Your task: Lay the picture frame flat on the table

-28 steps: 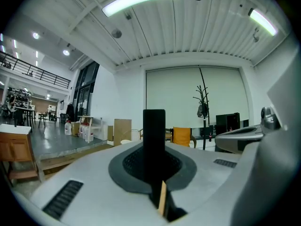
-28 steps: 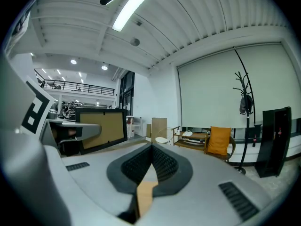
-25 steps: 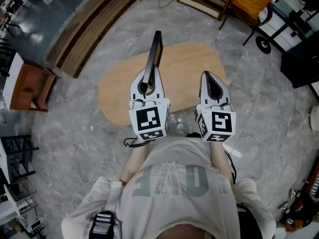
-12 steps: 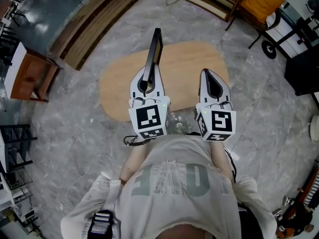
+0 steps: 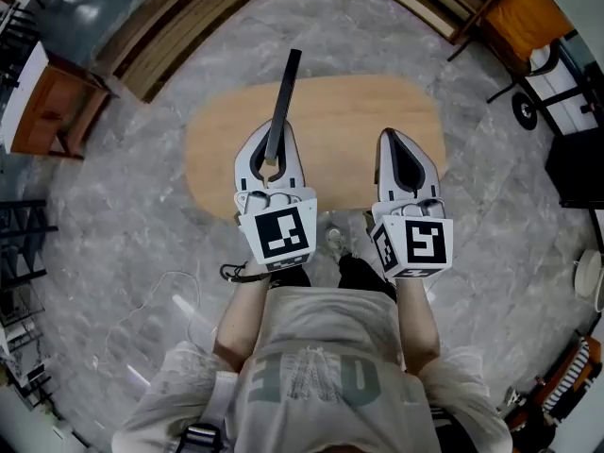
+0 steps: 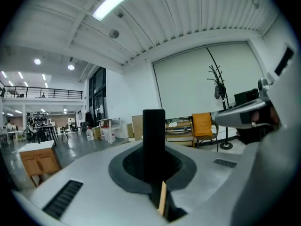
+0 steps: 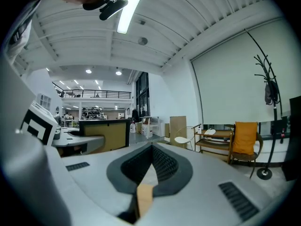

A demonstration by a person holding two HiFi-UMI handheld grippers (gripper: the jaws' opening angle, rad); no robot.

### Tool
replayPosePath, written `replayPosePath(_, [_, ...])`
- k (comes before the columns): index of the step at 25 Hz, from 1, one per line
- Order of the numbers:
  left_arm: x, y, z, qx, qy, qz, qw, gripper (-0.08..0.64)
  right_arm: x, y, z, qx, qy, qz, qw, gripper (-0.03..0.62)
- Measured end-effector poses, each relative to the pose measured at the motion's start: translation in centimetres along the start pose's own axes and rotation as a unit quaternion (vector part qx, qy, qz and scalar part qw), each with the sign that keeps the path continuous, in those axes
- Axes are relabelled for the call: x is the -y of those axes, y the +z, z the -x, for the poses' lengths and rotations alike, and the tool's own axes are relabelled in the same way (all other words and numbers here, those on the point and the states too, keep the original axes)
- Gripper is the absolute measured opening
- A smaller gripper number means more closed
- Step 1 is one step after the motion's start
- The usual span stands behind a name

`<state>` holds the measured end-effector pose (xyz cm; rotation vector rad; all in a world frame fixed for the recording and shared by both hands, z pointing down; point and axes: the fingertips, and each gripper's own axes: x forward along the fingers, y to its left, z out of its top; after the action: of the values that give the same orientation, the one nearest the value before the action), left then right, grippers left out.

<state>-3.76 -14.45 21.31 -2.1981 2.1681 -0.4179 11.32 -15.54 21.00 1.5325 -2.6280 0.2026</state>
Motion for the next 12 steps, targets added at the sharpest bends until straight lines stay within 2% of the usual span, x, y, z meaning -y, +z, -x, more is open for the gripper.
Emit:
replayPosePath(2, [-0.3, -1.8, -1.4, -0.01, 0.013, -0.025, 0.9995, 0.018, 0.2, -1.4, -1.8, -0.007, 0.009, -0.004, 1.0, 0.006])
replayPosePath(7, [-0.8, -8.0, -4.7, -0.055, 0.034, -0.067, 0.9956, 0.018, -0.5, -6.2, -6.6, -0.014, 0.041, -0.063, 0.997, 0.006])
replayPosePath(12, [-1.8, -15.9, -6.7, -0.085, 0.041, -0.123, 0.9879, 0.018, -3.0, -12.7, -10.0, -0.036, 0.061, -0.047, 0.996, 0.006])
